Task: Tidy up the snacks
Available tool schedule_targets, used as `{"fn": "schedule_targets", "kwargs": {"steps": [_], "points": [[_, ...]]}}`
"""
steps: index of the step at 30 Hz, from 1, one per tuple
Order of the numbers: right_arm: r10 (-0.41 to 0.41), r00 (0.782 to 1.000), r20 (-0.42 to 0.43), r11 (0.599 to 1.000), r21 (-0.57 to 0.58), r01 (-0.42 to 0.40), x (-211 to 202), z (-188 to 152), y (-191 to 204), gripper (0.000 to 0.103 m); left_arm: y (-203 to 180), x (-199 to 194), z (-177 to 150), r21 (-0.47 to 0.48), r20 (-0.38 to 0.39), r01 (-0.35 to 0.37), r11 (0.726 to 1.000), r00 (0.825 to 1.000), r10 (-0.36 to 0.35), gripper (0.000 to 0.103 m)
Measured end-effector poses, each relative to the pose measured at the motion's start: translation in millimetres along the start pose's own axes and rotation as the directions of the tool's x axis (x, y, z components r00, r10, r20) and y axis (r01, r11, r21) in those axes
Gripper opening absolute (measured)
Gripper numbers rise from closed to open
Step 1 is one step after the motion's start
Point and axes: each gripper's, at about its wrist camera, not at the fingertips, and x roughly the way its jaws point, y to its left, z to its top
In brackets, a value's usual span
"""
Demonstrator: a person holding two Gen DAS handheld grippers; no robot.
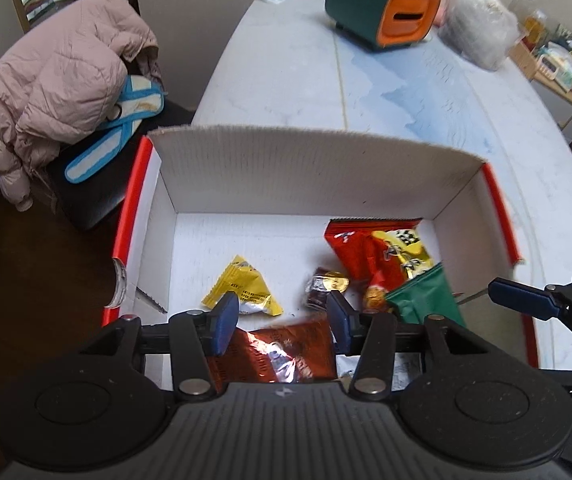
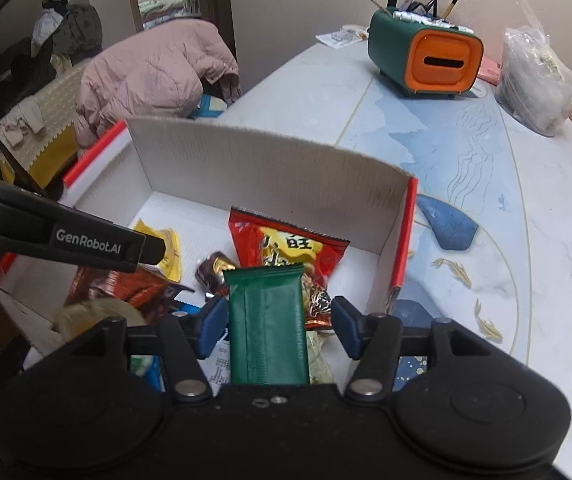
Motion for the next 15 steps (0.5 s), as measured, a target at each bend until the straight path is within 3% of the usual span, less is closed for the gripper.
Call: {"fn": "schedule_targets", "kwargs": {"steps": [15], "points": [[0.019, 0.983, 0.182, 0.998, 0.054, -0.029, -84.1, -6.7, -7.6, 0.074, -18.1, -83.1, -27.2, 0.034, 0.176, 0.078, 0.996, 0.981, -0.082, 0.053]]}}
